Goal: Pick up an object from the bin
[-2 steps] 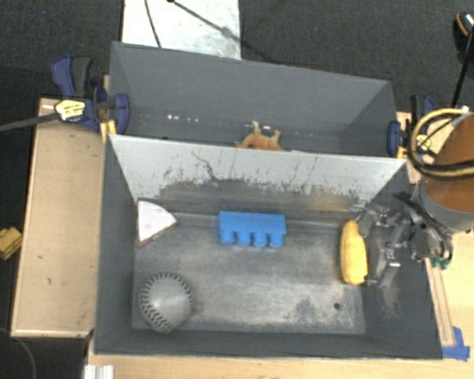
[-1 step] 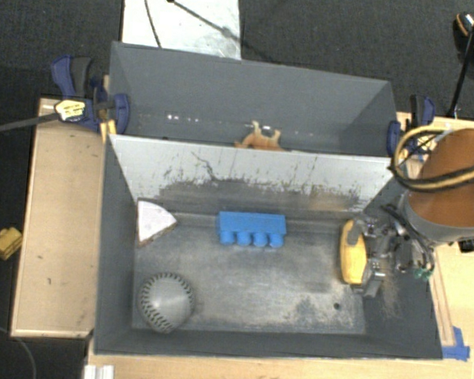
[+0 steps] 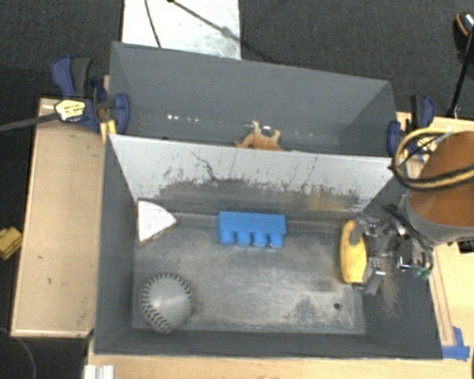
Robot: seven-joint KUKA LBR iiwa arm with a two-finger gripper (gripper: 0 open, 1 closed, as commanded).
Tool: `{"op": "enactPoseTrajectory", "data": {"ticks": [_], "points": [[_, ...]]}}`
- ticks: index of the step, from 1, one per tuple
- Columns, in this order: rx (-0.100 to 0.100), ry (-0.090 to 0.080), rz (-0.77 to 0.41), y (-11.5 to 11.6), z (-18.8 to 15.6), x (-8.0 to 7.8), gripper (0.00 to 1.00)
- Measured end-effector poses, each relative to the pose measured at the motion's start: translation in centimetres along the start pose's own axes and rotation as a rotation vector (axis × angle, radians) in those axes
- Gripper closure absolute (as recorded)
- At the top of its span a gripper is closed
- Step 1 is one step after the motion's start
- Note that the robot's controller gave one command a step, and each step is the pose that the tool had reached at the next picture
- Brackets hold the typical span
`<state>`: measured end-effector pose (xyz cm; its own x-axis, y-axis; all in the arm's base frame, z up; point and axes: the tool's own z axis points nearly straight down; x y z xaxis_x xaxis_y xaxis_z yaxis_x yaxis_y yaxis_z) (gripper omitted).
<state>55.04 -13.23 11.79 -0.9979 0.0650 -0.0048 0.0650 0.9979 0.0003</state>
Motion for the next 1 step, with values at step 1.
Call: {"op": "enactPoseTrajectory", "data": {"ticks": [1], "points": [[0.000, 0.002, 0.016, -0.23, 1.55, -0.33, 0.00]]}}
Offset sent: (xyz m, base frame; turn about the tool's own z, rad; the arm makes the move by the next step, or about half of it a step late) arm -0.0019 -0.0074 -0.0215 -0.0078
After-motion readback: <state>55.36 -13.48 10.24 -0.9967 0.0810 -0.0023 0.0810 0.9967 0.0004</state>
